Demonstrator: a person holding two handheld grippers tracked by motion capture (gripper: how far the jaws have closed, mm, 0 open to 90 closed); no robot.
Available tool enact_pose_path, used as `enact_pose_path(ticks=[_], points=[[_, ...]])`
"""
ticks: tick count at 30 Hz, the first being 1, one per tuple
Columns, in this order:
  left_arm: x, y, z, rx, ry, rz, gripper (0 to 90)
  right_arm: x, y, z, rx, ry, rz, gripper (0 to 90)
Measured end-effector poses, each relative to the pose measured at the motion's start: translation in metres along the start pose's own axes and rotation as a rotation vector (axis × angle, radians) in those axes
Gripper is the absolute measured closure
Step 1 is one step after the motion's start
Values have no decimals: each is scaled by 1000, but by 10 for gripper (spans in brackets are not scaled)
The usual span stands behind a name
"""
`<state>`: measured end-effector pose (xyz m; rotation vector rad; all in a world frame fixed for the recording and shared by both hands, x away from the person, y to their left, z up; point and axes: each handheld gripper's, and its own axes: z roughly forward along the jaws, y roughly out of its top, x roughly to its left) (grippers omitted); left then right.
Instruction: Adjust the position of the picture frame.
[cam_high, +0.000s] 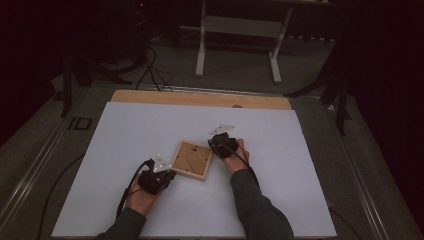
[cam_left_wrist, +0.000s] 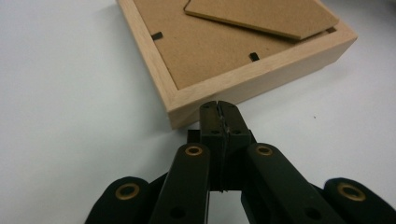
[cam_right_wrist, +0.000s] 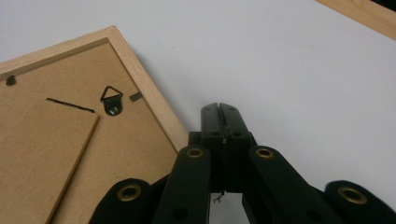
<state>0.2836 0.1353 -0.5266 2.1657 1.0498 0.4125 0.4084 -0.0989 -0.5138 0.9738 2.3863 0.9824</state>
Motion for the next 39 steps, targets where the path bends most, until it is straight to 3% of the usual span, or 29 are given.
enact_pose_path(ticks=[12,31,39], points=[[-5,2,9,33,9,27,899,-1,0,0,7,5,11,899],[-7,9,16,29,-12,12,899,-5,-6,-9,38,25,-12,899],[-3,12,18,32,20,-3,899,-4,-11,-15,42,18,-7,898]])
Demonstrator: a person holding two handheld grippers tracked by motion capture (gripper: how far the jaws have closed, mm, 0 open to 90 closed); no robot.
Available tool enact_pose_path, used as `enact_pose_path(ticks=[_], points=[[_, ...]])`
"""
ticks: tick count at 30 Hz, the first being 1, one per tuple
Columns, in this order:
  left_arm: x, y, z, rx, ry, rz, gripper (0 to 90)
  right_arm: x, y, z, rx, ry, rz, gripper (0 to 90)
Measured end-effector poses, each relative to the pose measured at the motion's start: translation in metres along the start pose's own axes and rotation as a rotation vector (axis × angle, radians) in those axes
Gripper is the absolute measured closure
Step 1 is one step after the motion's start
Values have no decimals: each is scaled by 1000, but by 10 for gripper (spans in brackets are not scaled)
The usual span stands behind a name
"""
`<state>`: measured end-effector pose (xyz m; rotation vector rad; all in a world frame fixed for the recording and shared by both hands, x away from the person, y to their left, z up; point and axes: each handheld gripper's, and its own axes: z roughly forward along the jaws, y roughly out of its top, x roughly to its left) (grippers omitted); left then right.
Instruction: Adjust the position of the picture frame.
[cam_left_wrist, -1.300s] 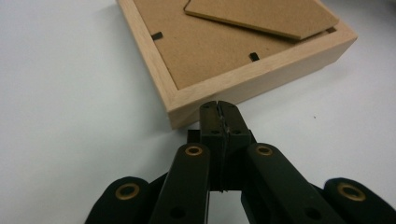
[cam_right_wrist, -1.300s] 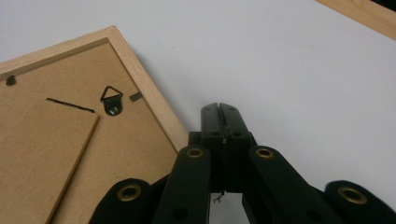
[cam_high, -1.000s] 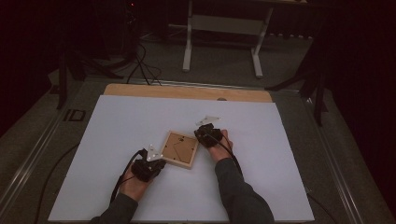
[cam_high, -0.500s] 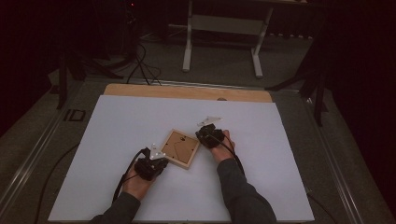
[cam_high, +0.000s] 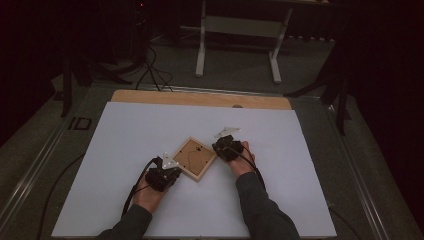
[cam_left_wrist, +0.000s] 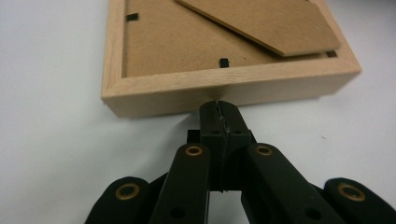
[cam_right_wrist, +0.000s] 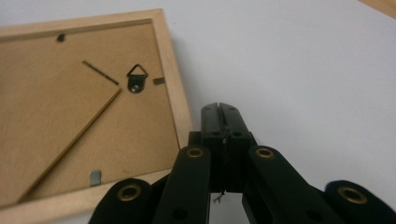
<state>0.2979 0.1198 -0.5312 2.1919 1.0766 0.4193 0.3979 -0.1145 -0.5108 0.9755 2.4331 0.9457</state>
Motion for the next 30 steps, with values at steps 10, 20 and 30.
enact_pose_path(ticks=[10,20,30], points=[[7,4,4,-6,36,-30,899,4,-20,-8,-2,28,18,898],[18,12,13,-15,54,-68,899,9,-27,-16,9,19,3,898],[30,26,27,-30,85,-124,899,10,-27,-19,2,17,20,899]])
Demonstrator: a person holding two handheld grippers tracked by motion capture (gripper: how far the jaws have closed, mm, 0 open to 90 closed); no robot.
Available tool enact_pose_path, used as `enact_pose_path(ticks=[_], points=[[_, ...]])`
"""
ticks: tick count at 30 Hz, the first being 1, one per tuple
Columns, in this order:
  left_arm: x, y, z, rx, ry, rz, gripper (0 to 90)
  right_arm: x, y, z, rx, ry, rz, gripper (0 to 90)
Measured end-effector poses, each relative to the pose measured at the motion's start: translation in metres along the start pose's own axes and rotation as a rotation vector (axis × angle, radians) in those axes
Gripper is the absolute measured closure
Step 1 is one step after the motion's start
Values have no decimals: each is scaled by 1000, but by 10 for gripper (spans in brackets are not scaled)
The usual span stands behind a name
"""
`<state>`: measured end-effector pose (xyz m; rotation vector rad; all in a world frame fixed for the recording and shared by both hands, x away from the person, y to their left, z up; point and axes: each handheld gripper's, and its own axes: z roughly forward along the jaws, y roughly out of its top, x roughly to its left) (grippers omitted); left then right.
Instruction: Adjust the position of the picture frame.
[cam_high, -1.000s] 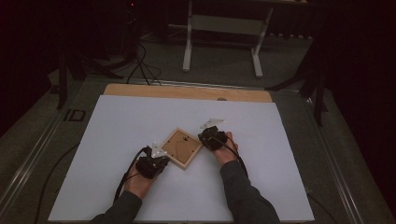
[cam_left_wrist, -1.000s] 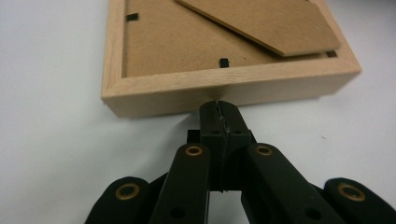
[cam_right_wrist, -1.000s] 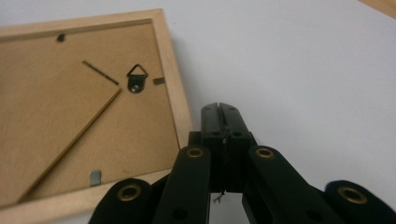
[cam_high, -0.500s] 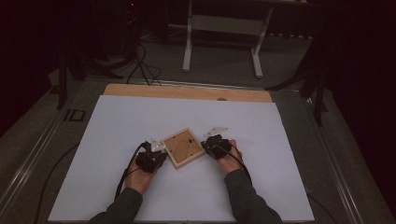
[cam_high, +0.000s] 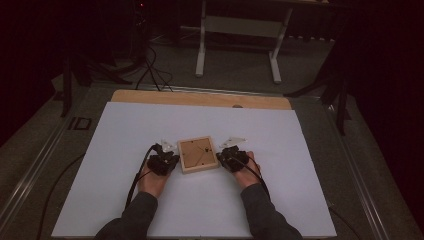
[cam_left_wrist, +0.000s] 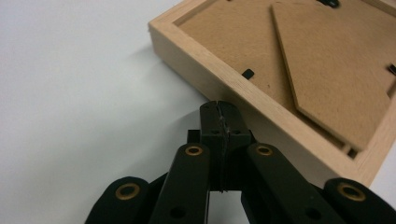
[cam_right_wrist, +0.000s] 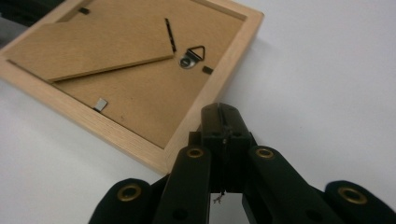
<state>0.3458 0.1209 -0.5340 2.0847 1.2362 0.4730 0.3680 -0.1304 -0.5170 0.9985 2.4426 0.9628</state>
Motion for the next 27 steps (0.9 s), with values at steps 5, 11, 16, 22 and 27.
enact_pose_path(ticks=[5,11,16,22,27], points=[[1,5,5,-2,11,-22,899,0,1,-2,-15,1,11,899],[1,6,6,-4,12,-32,899,-1,0,-2,-26,9,31,899],[0,0,-1,1,-15,-8,898,0,-2,-3,-32,15,40,898],[-7,-12,-14,-11,-36,28,898,7,-11,-9,-34,39,15,898],[-12,-22,-23,-6,-43,59,897,13,-18,-12,-33,54,14,898]])
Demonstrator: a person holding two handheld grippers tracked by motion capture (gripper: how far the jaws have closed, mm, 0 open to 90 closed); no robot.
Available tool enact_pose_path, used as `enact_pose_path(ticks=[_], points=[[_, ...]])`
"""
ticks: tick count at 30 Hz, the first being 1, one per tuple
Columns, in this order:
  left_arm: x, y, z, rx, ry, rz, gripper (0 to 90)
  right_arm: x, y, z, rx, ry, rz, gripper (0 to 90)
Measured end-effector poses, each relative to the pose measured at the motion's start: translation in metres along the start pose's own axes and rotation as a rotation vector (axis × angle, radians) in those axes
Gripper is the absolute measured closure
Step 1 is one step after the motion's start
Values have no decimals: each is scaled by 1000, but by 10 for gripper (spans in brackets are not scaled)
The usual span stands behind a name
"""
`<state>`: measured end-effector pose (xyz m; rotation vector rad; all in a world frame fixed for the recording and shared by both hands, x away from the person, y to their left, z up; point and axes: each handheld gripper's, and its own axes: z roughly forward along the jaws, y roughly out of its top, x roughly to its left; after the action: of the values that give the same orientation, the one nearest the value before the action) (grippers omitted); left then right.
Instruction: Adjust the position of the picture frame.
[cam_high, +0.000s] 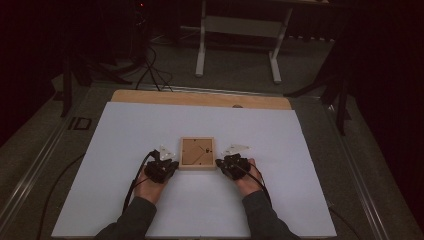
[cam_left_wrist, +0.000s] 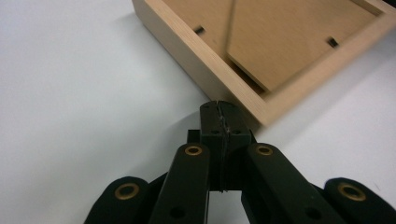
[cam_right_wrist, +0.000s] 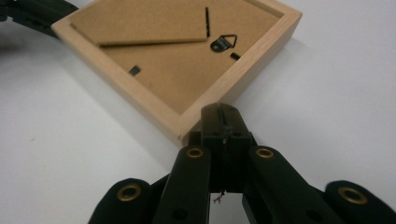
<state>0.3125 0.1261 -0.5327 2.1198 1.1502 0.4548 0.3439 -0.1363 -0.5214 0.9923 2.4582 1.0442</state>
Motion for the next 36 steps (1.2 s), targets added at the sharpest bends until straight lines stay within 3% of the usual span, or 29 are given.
enact_pose_path(ticks=[8,22,36], points=[[-5,-3,-8,-3,1,-1,897,7,-4,-5,4,0,-13,898],[-3,-3,-7,-9,22,-21,898,10,-5,-3,-12,-9,-5,898],[-4,-4,-6,-13,38,1,895,9,-4,-1,-26,-12,-4,888]])
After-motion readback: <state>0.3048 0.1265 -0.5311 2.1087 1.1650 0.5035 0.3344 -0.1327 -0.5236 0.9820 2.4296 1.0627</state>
